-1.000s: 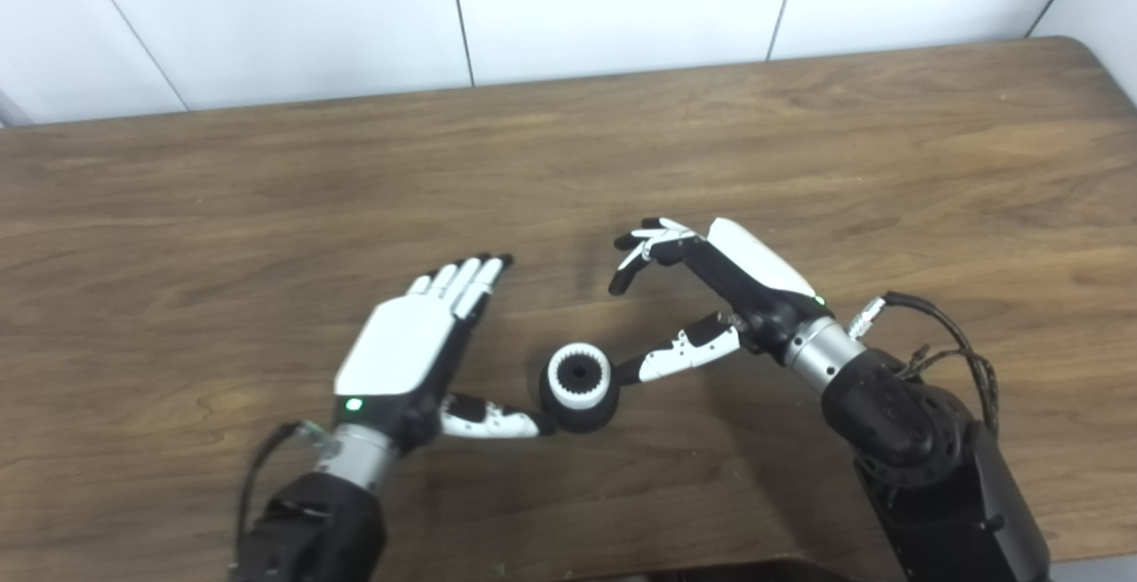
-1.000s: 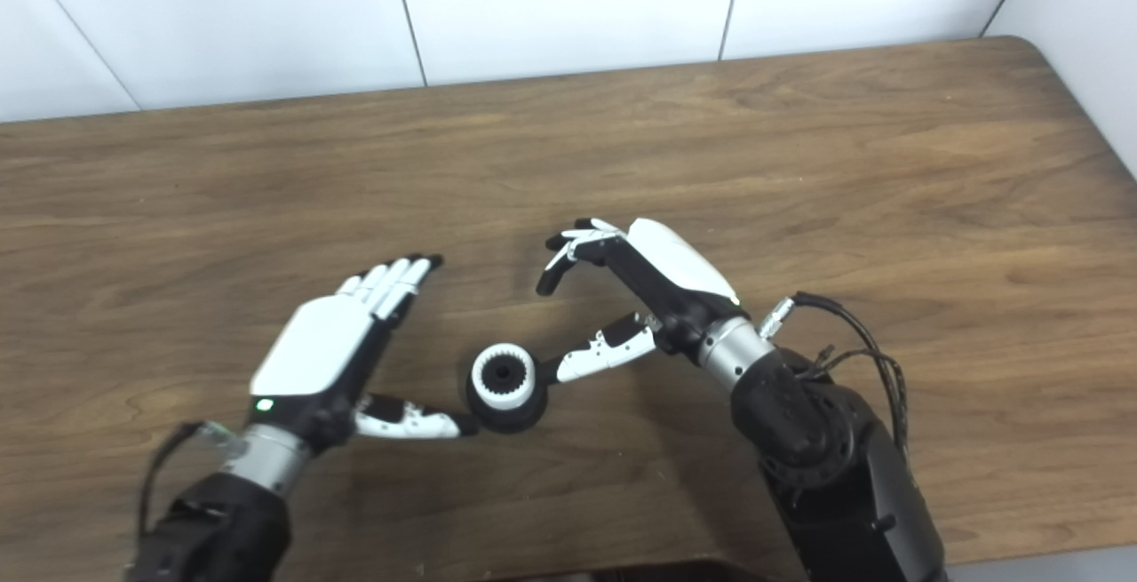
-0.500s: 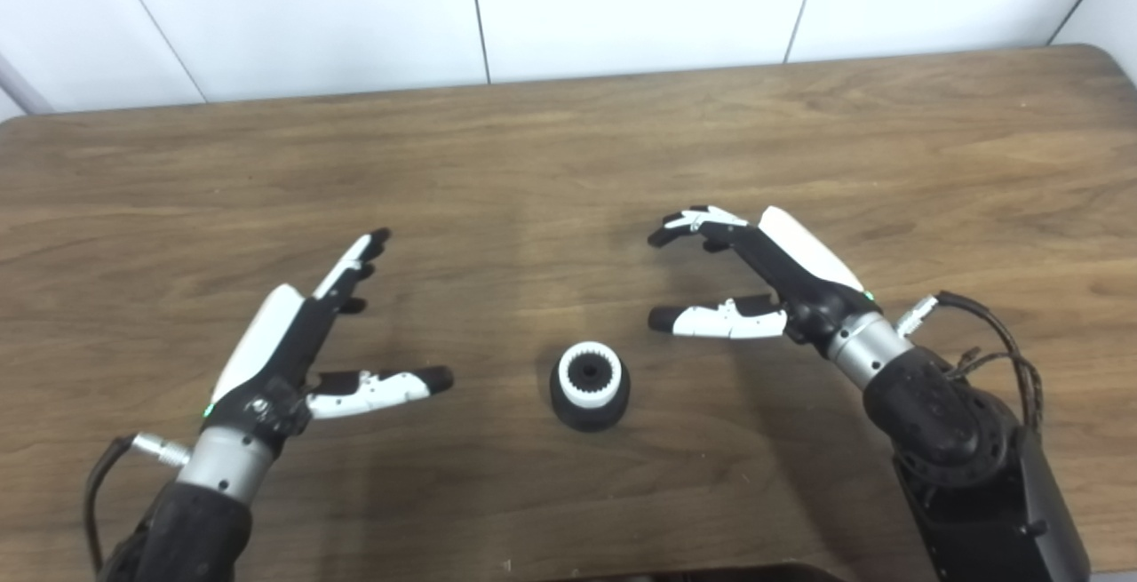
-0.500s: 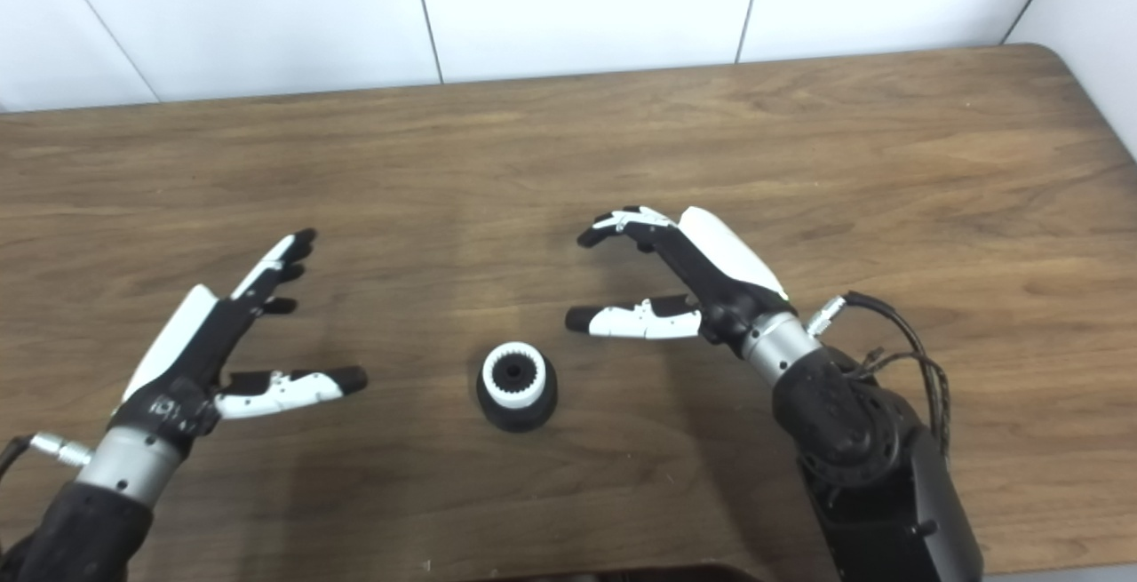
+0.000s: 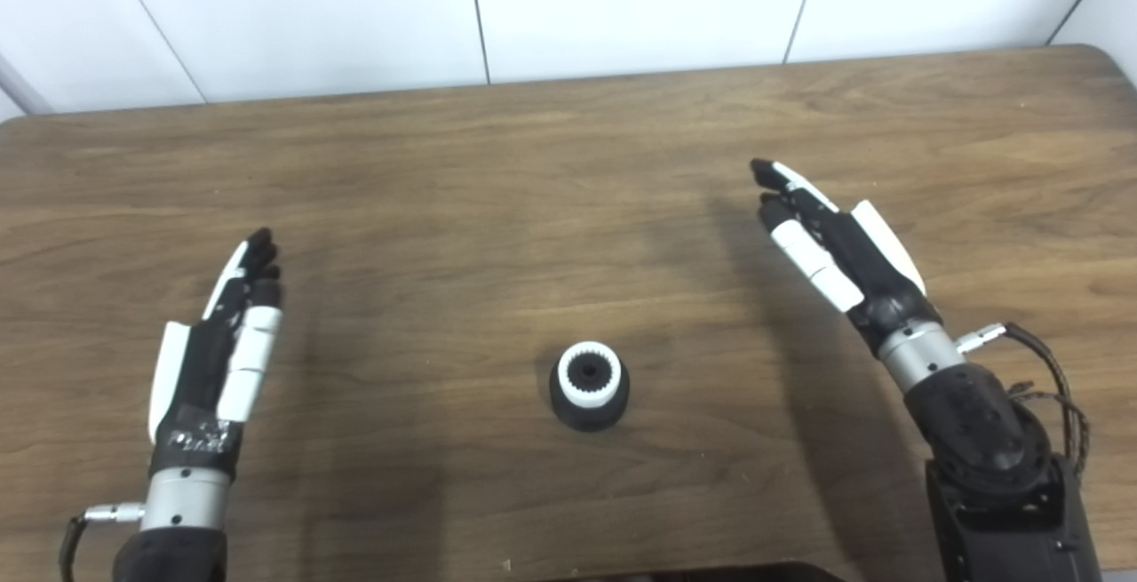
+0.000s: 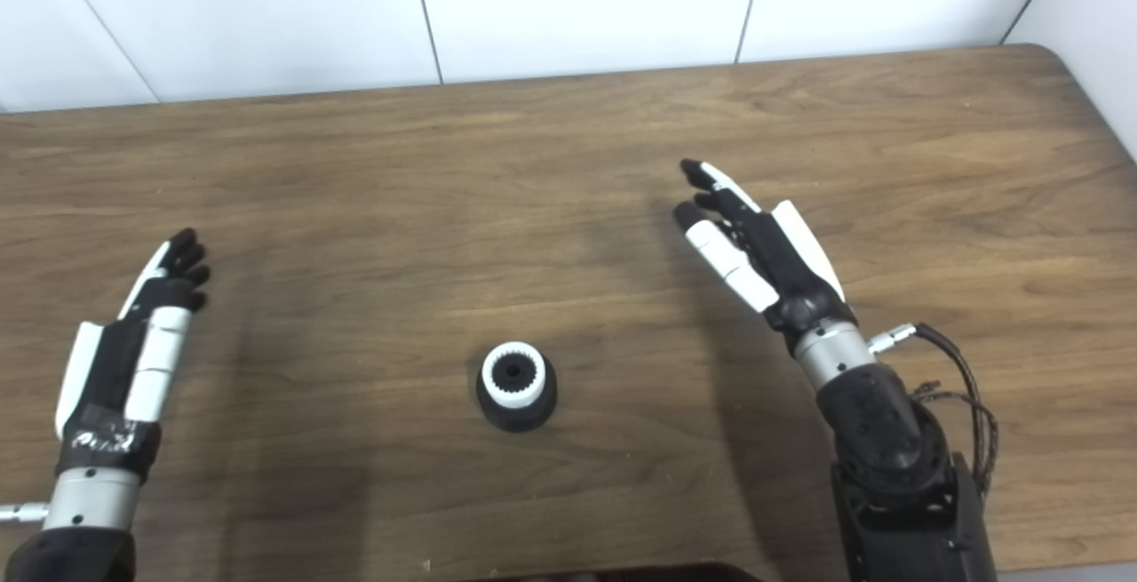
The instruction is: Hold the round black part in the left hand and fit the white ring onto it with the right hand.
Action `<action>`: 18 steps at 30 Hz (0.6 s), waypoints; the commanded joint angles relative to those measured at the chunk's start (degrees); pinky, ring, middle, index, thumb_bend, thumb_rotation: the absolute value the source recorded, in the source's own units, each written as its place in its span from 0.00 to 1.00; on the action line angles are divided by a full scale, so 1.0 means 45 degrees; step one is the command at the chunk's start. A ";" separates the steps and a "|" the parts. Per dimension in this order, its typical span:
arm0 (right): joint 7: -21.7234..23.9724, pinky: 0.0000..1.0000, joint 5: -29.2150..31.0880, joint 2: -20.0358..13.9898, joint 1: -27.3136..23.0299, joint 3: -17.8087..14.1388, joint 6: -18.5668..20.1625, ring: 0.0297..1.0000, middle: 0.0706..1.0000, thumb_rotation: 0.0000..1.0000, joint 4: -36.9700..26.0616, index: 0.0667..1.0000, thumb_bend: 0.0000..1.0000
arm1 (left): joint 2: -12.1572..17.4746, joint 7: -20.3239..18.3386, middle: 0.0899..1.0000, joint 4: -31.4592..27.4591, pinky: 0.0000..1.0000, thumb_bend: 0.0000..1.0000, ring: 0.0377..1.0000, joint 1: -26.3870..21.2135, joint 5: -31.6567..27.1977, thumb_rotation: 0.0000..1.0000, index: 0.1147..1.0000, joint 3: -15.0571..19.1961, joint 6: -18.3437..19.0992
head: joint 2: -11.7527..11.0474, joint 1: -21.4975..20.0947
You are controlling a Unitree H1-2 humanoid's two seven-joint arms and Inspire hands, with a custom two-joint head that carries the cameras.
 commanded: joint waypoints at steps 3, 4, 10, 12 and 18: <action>-0.0506 0.95 0.1437 0.0310 -0.0172 -0.0495 -0.0569 0.97 0.97 1.00 0.0061 0.96 0.54 | -0.0646 0.0684 0.99 -0.0200 1.00 0.58 1.00 0.0181 -0.1157 1.00 1.00 0.0101 -0.0542 | 0.0020 0.0036; -0.0580 0.96 0.1739 0.0404 -0.0158 -0.0609 -0.0529 0.98 0.97 1.00 0.0102 0.97 0.55 | -0.0655 0.0786 1.00 -0.0209 1.00 0.59 1.00 0.0215 -0.1327 1.00 1.00 0.0092 -0.0539 | 0.0027 0.0023; -0.1108 1.00 0.2619 0.0727 0.0036 -0.0919 -0.0182 1.00 1.00 1.00 0.0199 0.97 0.62 | -0.0510 0.1236 1.00 0.0118 1.00 0.63 1.00 0.0478 -0.1773 1.00 1.00 -0.0033 -0.1142 | 0.0084 0.0104; -0.1217 1.00 0.2737 0.0695 0.0137 -0.0909 -0.0190 1.00 1.00 1.00 0.0218 0.98 0.62 | -0.0454 0.1317 1.00 0.0262 1.00 0.65 1.00 0.0518 -0.1834 1.00 1.00 -0.0067 -0.1384 | 0.0149 0.0146; -0.1435 1.00 0.3137 0.0640 0.0341 -0.0948 -0.0281 1.00 1.00 1.00 0.0239 1.00 0.63 | -0.0339 0.1477 1.00 0.0445 1.00 0.68 1.00 0.0505 -0.2059 1.00 1.00 -0.0101 -0.1308 | 0.0331 0.0262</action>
